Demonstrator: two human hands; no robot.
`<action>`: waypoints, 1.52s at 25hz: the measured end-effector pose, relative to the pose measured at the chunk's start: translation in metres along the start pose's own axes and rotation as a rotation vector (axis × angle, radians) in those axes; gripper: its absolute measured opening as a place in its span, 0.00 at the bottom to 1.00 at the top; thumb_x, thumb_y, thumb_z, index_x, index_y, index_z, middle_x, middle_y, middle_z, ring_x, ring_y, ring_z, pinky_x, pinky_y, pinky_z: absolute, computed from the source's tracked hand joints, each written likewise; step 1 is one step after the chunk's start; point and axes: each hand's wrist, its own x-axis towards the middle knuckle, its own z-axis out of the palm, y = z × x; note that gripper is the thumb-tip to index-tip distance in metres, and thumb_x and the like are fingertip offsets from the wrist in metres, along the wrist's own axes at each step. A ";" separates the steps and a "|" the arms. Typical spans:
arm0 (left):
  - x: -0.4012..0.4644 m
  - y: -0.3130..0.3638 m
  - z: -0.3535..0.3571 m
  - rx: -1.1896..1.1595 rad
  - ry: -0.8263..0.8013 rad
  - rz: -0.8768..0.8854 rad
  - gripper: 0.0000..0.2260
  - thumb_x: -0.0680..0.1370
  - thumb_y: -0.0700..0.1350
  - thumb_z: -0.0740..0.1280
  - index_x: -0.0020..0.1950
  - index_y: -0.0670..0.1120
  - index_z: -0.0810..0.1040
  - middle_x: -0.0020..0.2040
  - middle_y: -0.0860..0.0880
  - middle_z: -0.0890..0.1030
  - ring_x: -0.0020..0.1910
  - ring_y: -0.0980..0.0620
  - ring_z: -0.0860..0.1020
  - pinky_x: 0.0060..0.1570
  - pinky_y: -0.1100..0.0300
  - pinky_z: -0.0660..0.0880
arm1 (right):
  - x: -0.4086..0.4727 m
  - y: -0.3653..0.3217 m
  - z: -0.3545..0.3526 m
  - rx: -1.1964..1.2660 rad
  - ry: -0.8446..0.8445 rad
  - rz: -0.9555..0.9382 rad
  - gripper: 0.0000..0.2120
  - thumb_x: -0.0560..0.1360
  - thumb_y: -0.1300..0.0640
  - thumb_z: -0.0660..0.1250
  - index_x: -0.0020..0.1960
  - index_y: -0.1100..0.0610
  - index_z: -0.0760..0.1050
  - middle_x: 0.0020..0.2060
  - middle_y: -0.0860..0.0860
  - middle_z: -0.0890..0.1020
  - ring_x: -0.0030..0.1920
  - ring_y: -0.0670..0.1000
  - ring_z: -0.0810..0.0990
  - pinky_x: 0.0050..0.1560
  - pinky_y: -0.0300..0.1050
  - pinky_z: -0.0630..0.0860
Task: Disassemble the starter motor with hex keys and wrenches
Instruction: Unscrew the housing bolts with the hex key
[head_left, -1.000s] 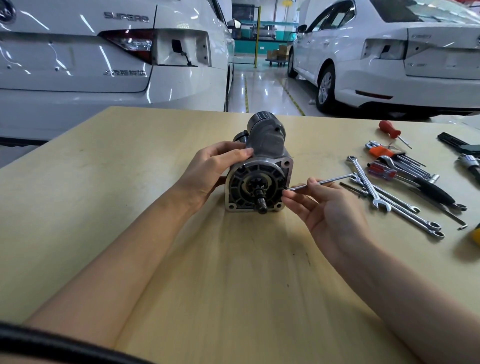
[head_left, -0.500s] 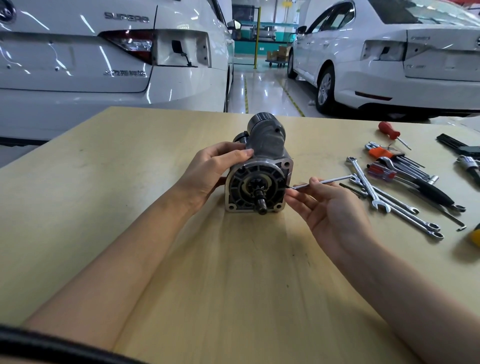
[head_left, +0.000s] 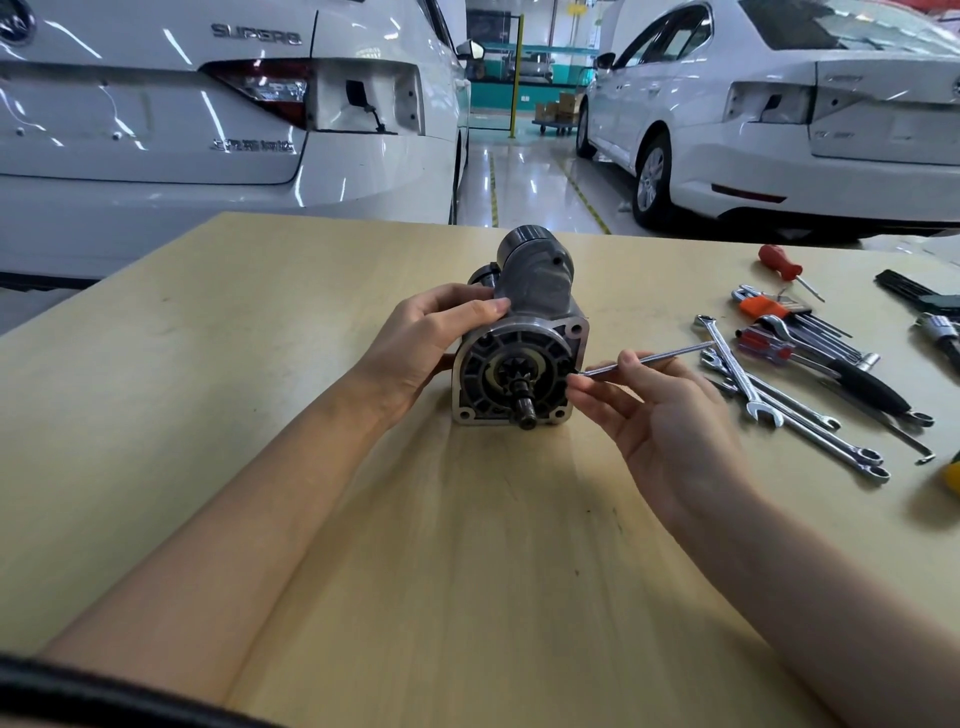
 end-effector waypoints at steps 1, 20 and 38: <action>0.000 0.000 0.000 -0.001 0.001 0.000 0.19 0.67 0.49 0.72 0.55 0.43 0.81 0.48 0.48 0.83 0.46 0.53 0.81 0.46 0.57 0.78 | -0.002 0.000 0.000 -0.050 -0.016 -0.044 0.05 0.80 0.67 0.59 0.45 0.62 0.69 0.31 0.57 0.79 0.33 0.57 0.84 0.36 0.45 0.82; -0.003 0.008 -0.003 -0.143 -0.043 -0.102 0.25 0.80 0.60 0.53 0.54 0.43 0.82 0.53 0.48 0.83 0.59 0.51 0.77 0.56 0.51 0.73 | -0.002 0.013 0.002 -1.469 -0.406 -1.168 0.18 0.70 0.75 0.67 0.57 0.62 0.81 0.43 0.55 0.78 0.39 0.54 0.77 0.37 0.42 0.73; -0.001 0.001 -0.002 0.016 -0.020 0.006 0.19 0.69 0.48 0.71 0.57 0.42 0.81 0.49 0.47 0.82 0.47 0.52 0.81 0.49 0.55 0.78 | 0.003 -0.003 0.001 -0.083 -0.005 0.019 0.08 0.77 0.71 0.58 0.45 0.61 0.69 0.26 0.54 0.79 0.26 0.51 0.80 0.29 0.41 0.78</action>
